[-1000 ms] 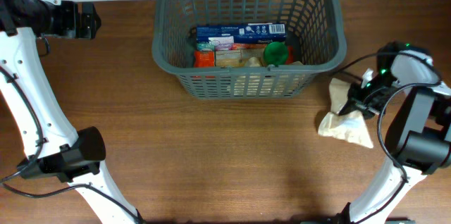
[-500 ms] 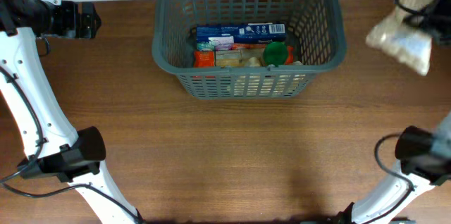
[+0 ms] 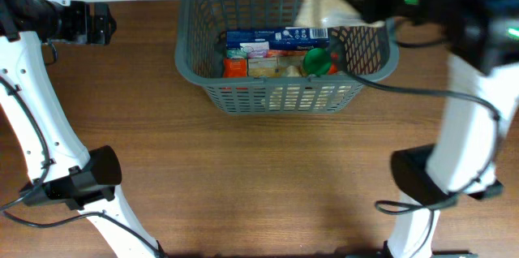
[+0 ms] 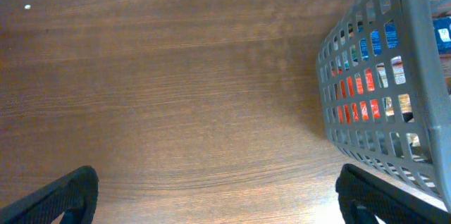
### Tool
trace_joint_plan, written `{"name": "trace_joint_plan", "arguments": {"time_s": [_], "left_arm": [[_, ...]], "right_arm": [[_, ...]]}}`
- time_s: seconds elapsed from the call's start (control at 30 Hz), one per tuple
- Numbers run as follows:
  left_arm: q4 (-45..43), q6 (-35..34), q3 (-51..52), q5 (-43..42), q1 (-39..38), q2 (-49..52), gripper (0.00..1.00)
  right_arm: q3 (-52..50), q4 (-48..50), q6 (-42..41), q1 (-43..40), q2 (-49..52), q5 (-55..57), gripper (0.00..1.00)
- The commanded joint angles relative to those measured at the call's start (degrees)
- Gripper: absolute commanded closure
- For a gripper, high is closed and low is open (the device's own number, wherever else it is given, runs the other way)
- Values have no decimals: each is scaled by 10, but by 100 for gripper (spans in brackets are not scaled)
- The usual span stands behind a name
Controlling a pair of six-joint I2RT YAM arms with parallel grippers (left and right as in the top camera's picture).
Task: Pack container
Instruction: 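Lift the beige pouch with the right gripper and lower it into the basket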
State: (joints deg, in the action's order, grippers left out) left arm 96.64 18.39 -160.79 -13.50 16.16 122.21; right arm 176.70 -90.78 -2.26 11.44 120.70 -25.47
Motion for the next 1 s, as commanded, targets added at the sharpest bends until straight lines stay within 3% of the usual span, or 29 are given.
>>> {"name": "trace_joint_plan", "arguments": {"time_s": [0.0, 0.13, 0.63, 0.73, 0.8, 0.83, 0.97], "left_arm": [[0, -4, 2, -2, 1, -1, 1], [0, -4, 2, -2, 1, -1, 1], [0, -4, 2, -2, 1, -1, 1], [0, -4, 2, -2, 1, -1, 1], [0, -4, 2, -2, 1, -1, 1], [0, -4, 2, -2, 1, -1, 1], [0, -4, 2, -2, 1, -1, 1]], "right_arm": [[-42, 22, 86, 61, 44, 116, 96], [-96, 33, 167, 90, 77, 142, 96], [-343, 143, 287, 122, 131, 76, 94], [-367, 147, 291, 132, 131, 75, 81], [-368, 146, 290, 135, 131, 76, 60], [-368, 147, 290, 137, 130, 83, 55], [-354, 139, 238, 134, 116, 152, 53]]}}
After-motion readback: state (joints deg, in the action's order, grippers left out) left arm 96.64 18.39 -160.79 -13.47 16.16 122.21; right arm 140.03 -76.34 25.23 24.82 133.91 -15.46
